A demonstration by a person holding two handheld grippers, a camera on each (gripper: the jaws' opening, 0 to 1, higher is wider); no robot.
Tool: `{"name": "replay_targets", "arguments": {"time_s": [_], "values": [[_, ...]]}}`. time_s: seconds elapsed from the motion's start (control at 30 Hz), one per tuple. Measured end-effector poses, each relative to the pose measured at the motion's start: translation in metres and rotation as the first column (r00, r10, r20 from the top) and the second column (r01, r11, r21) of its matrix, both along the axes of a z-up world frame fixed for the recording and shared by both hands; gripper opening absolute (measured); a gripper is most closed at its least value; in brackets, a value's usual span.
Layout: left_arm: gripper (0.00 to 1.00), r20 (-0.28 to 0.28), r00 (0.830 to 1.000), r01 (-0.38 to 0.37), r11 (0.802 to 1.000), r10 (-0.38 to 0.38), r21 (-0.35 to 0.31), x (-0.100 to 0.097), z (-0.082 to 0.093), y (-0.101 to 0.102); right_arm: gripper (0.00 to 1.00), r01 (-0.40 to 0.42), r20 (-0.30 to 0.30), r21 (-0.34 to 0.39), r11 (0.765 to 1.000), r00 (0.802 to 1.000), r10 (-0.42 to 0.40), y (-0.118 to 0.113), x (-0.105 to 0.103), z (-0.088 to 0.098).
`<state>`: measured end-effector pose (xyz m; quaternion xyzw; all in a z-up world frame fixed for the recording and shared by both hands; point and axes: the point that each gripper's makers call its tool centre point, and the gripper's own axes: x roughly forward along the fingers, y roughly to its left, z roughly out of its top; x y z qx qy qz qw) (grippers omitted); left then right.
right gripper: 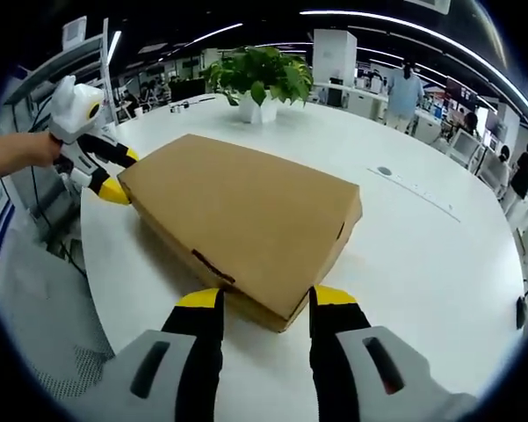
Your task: Operate the shoe box by opening the lid, removing the specified soft item, and placing it in the target area until the item is outside and the box remains undamaged.
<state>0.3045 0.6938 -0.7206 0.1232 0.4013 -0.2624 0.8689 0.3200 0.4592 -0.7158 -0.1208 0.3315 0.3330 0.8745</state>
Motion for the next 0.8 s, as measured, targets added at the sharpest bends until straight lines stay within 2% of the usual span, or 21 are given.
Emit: {"name": "replay_targets", "arguments": {"time_s": [0.8], "values": [[0.48,-0.02,1.0,0.012,1.0,-0.011,0.024,-0.031,0.0,0.044,0.33,-0.018,-0.007,0.025,1.0,1.0,0.018,0.042,-0.035,0.0]]}}
